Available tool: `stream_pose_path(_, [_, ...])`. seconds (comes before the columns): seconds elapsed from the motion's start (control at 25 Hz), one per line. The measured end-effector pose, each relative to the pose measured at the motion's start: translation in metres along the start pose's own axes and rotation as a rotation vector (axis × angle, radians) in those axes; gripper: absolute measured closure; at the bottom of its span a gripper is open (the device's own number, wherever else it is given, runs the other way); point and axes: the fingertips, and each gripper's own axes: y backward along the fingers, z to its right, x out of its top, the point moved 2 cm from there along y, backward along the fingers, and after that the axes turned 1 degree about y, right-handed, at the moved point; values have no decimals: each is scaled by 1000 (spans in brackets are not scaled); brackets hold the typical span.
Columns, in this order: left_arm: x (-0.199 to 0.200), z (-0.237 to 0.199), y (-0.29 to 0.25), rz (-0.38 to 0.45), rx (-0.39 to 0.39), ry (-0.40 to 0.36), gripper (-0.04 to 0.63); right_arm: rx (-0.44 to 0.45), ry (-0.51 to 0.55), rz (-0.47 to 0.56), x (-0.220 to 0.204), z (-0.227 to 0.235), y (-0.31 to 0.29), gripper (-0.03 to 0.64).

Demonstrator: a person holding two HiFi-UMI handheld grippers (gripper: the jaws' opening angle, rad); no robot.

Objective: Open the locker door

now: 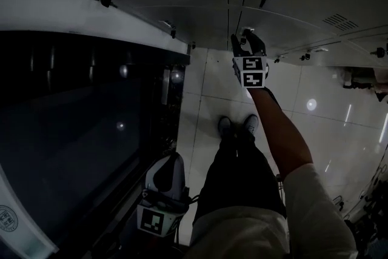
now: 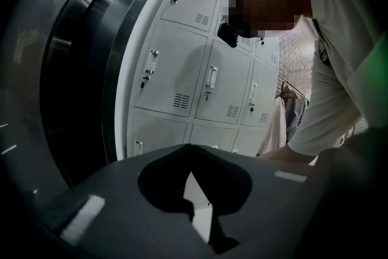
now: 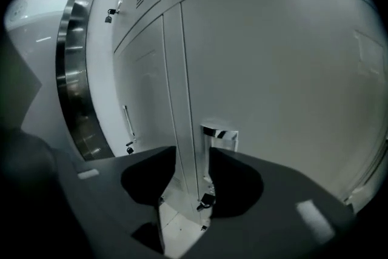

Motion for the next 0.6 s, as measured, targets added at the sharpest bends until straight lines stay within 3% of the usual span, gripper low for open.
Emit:
stream_pose_path(0.2, [-8, -2, 6, -6, 14, 23, 595, -12, -34, -21, -7, 0, 1, 399])
stream_pose_path(0.6, [-28, -10, 21, -48, 41, 30, 594, -50, -57, -58, -6, -6, -6, 408])
